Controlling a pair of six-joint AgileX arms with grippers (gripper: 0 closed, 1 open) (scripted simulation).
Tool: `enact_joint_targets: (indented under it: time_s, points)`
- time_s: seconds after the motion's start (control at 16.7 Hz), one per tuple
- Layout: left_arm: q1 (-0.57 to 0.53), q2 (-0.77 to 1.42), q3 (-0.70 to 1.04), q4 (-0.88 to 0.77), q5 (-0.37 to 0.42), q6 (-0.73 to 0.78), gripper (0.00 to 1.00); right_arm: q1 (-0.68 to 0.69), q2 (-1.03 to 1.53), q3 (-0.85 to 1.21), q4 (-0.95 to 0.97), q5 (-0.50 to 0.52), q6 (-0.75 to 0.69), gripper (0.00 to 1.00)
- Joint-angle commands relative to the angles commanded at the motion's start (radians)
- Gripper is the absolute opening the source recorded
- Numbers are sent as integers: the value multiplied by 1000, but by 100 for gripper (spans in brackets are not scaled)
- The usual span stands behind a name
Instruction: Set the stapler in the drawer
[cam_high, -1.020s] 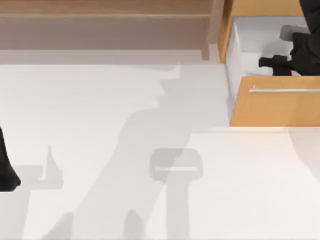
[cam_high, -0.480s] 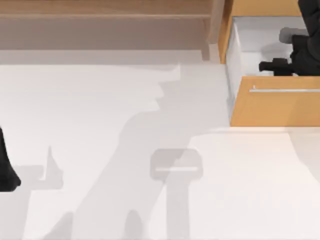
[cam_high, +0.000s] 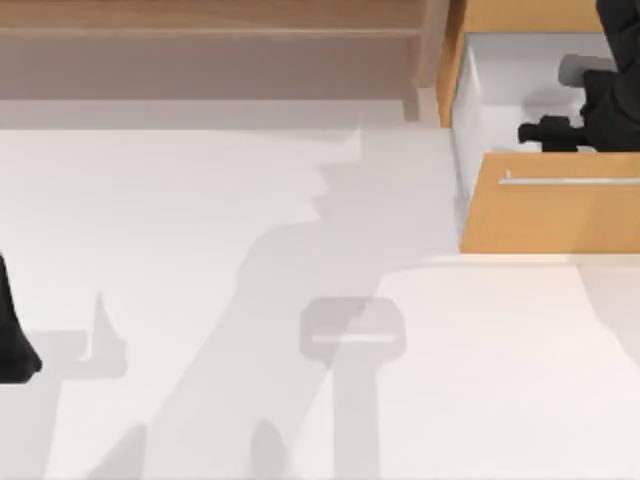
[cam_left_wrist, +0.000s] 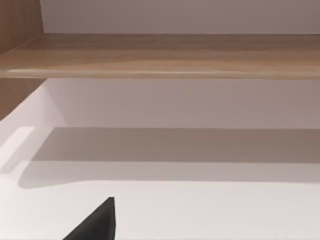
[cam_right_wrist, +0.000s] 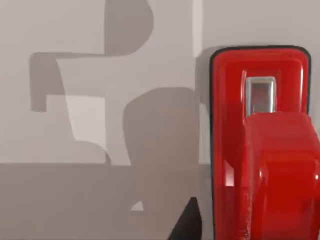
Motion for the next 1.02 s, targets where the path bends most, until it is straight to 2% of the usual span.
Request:
enact_joint_targets:
  time_s: [0.18, 0.24, 0.78, 1.02]
  points:
    - [0, 0, 0, 0, 0, 0, 100, 0, 0, 0, 0, 0, 0, 98]
    - [0, 0, 0, 0, 0, 0, 100, 0, 0, 0, 0, 0, 0, 100]
    - [0, 0, 0, 0, 0, 0, 100, -1, 1, 0, 0, 0, 0, 100]
    - [0, 0, 0, 0, 0, 0, 100, 7, -87, -21, 96, -1, -25, 100]
